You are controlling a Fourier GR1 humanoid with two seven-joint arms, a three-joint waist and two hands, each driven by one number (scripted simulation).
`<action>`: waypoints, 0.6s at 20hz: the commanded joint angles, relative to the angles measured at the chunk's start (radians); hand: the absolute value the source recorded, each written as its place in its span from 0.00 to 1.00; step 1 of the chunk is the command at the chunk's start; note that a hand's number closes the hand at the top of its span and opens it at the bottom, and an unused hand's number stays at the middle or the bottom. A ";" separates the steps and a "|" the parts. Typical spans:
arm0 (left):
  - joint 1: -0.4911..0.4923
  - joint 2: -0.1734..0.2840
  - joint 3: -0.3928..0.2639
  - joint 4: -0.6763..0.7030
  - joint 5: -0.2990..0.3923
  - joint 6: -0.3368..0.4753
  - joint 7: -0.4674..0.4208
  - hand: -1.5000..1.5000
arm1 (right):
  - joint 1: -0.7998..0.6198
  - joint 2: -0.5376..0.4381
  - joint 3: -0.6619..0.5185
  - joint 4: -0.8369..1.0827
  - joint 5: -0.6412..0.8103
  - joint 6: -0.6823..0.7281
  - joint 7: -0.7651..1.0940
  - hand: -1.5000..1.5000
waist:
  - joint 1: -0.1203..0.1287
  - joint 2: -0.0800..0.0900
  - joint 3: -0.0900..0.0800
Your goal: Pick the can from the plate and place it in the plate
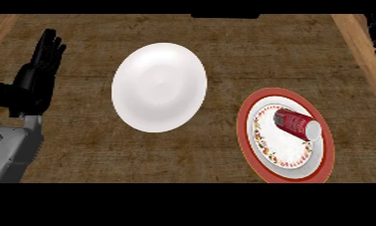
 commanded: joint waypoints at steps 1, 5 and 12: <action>0.053 -0.033 0.000 0.037 -0.003 -0.036 -0.054 0.50 | -0.016 0.041 0.038 -0.013 -0.015 0.038 0.012 1.00 | 0.009 -0.006 0.030; 0.172 -0.022 -0.062 0.025 -0.027 -0.059 -0.032 0.50 | 0.131 0.215 0.130 -0.160 -0.198 0.145 -0.070 1.00 | 0.007 -0.016 0.033; 0.174 -0.051 -0.086 0.037 -0.032 -0.066 -0.013 0.50 | 0.341 0.431 0.134 -0.102 0.059 -0.148 -0.543 0.00 | -0.005 -0.006 0.034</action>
